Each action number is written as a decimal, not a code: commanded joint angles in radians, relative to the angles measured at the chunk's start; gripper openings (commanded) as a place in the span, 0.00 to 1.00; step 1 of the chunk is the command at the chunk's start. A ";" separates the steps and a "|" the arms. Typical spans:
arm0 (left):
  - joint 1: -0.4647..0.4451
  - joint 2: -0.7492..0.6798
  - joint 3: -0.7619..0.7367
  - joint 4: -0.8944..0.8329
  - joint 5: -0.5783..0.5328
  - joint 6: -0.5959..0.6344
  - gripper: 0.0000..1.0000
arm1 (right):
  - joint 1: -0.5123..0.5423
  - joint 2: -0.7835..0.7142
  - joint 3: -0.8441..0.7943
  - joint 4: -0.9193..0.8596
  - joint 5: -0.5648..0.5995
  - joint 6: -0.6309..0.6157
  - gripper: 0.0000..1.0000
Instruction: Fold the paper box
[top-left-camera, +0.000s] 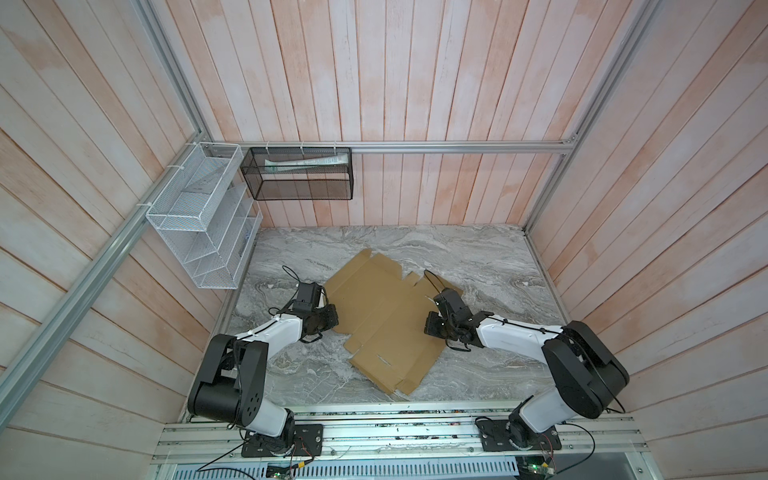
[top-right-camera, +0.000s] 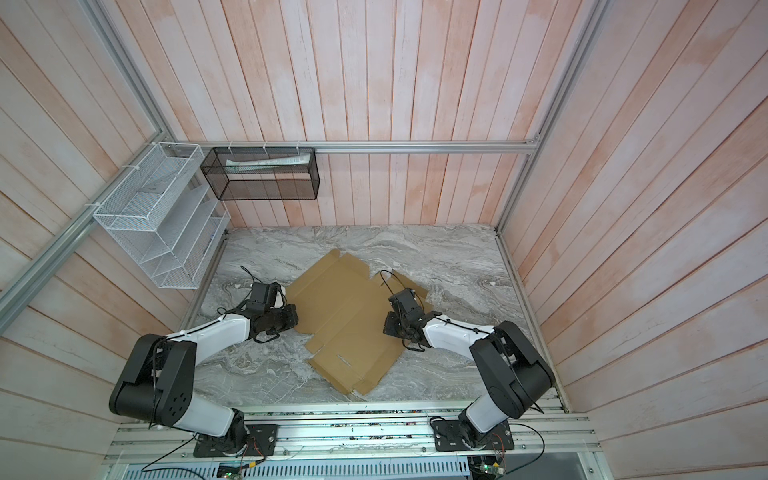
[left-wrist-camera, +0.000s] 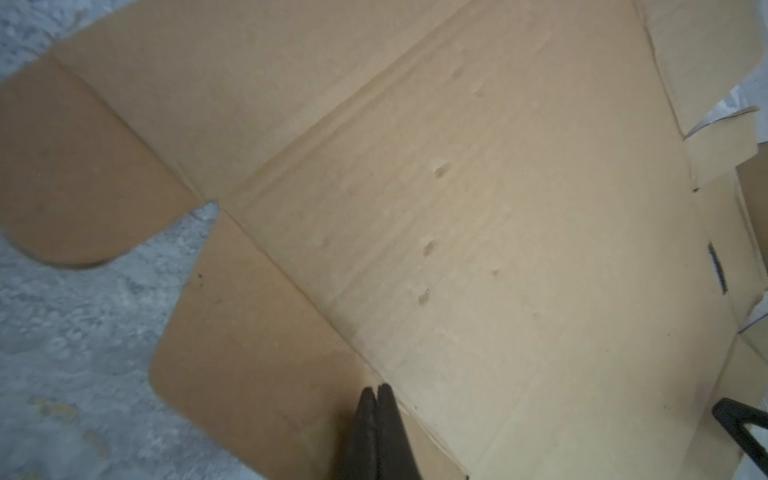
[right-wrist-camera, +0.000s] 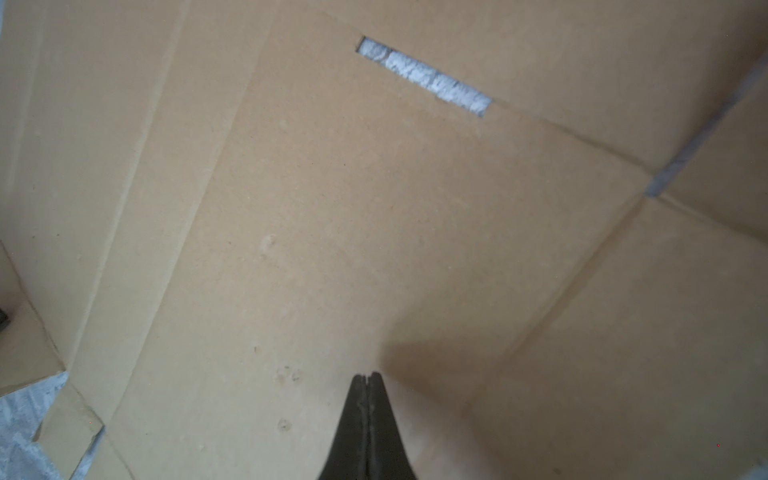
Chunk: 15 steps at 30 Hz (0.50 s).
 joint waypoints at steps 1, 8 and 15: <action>-0.003 -0.022 -0.024 -0.021 -0.029 -0.009 0.00 | 0.006 0.044 0.030 0.006 0.003 0.013 0.02; -0.003 -0.016 -0.039 -0.042 -0.050 -0.019 0.00 | -0.006 0.119 0.061 -0.003 0.001 0.005 0.02; -0.003 -0.014 -0.075 -0.033 -0.027 -0.044 0.00 | -0.053 0.181 0.096 -0.017 -0.001 -0.036 0.02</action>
